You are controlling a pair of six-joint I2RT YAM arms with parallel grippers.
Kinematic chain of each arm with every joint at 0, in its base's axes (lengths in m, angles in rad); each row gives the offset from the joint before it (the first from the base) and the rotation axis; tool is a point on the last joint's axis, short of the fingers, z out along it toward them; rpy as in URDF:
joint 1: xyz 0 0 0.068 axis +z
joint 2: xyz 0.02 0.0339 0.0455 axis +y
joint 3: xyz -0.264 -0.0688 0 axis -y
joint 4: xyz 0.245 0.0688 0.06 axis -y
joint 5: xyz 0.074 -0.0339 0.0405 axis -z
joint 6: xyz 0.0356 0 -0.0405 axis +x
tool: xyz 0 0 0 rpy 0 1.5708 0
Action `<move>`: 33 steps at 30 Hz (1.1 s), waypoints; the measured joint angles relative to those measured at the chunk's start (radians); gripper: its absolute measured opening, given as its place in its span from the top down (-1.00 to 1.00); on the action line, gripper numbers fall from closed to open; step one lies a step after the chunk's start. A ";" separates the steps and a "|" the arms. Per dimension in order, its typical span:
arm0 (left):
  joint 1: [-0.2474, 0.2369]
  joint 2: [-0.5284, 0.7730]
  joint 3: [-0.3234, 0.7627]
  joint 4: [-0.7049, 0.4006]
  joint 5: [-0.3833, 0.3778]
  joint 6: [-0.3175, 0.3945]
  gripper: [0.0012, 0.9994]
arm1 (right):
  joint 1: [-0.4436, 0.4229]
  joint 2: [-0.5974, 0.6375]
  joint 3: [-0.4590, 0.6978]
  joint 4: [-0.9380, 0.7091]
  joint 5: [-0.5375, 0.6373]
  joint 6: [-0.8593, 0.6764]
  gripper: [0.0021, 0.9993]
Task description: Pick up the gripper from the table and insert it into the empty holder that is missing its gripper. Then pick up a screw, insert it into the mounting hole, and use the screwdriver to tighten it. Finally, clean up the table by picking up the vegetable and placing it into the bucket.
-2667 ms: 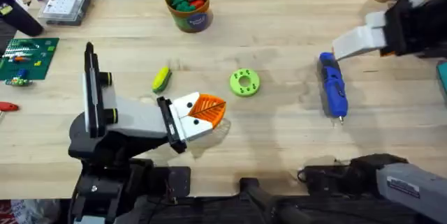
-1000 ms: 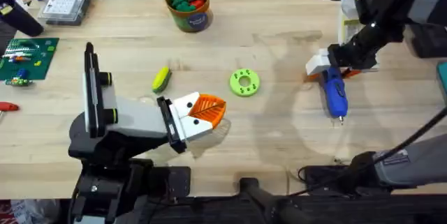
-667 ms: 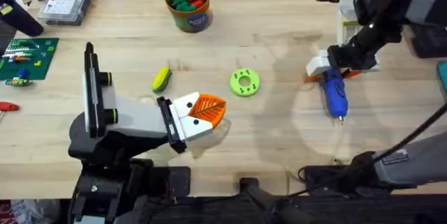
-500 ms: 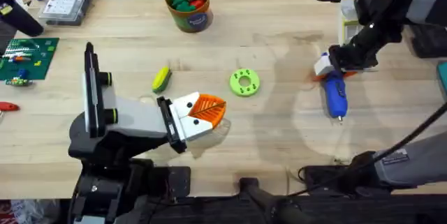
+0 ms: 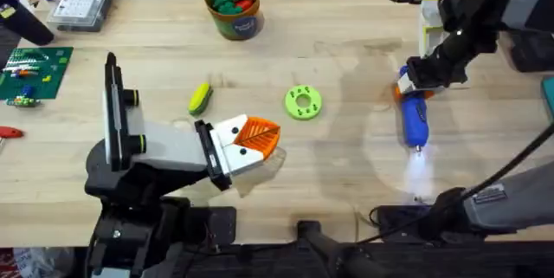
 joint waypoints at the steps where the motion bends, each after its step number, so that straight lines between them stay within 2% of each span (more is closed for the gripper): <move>1: 0.000 0.000 0.000 0.000 0.000 0.000 0.99 | 0.000 0.000 0.001 -0.006 -0.002 0.000 0.96; 6: 0.000 0.000 0.000 0.000 0.000 0.000 0.99 | 0.000 0.000 0.022 -0.050 -0.014 0.005 0.96; 12: 0.000 0.000 0.000 0.000 0.000 0.000 0.99 | 0.013 -0.040 0.128 -0.060 -0.041 0.023 0.96; 18: 0.000 0.000 0.000 0.000 0.000 0.000 0.99 | 0.087 -0.150 0.354 -0.059 -0.060 0.031 0.96; 21: 0.000 0.000 0.000 -0.001 0.000 0.000 0.99 | 0.185 -0.220 0.574 -0.060 -0.066 0.031 0.96; 23: 0.000 0.000 0.000 0.000 0.000 0.000 0.99 | 0.255 -0.240 0.665 -0.036 -0.070 0.031 0.96; 27: 0.000 0.000 0.000 0.000 0.000 0.000 0.99 | 0.337 -0.265 0.689 0.058 -0.077 0.056 0.96; 33: 0.000 0.000 0.000 0.000 0.000 0.000 0.99 | 0.408 -0.314 0.690 0.172 -0.138 0.082 0.96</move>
